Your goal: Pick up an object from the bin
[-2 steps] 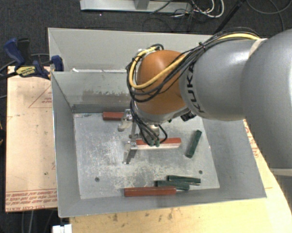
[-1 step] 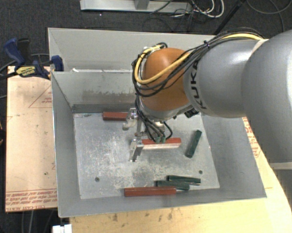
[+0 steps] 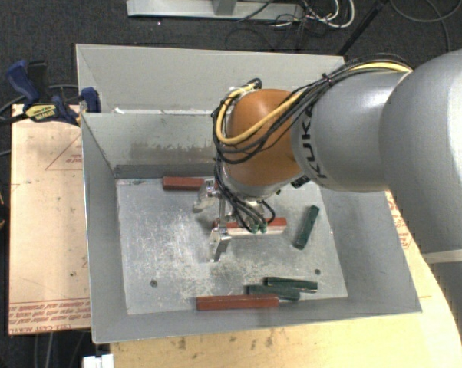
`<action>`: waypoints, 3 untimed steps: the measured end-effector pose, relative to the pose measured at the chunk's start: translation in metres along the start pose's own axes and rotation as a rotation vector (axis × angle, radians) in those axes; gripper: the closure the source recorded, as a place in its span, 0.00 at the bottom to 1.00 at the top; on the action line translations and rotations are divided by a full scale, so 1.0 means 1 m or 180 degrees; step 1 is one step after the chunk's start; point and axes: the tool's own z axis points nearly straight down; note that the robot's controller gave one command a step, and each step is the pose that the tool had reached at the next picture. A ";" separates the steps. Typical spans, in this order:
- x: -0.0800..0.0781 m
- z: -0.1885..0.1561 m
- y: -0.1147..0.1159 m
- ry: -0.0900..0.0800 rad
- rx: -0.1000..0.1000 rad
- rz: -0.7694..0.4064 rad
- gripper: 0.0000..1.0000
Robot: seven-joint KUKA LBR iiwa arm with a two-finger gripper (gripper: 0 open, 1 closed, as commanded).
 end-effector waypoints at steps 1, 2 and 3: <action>0.004 0.016 -0.022 -0.0002 -0.0009 -0.0766 0.00; 0.005 0.015 -0.066 0.0000 0.0000 -0.0169 1.00; 0.005 0.015 -0.066 -0.0001 -0.0001 -0.0168 1.00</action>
Offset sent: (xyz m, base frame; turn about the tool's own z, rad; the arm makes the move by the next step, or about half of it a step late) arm 0.0029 -0.0661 -0.0163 -0.0550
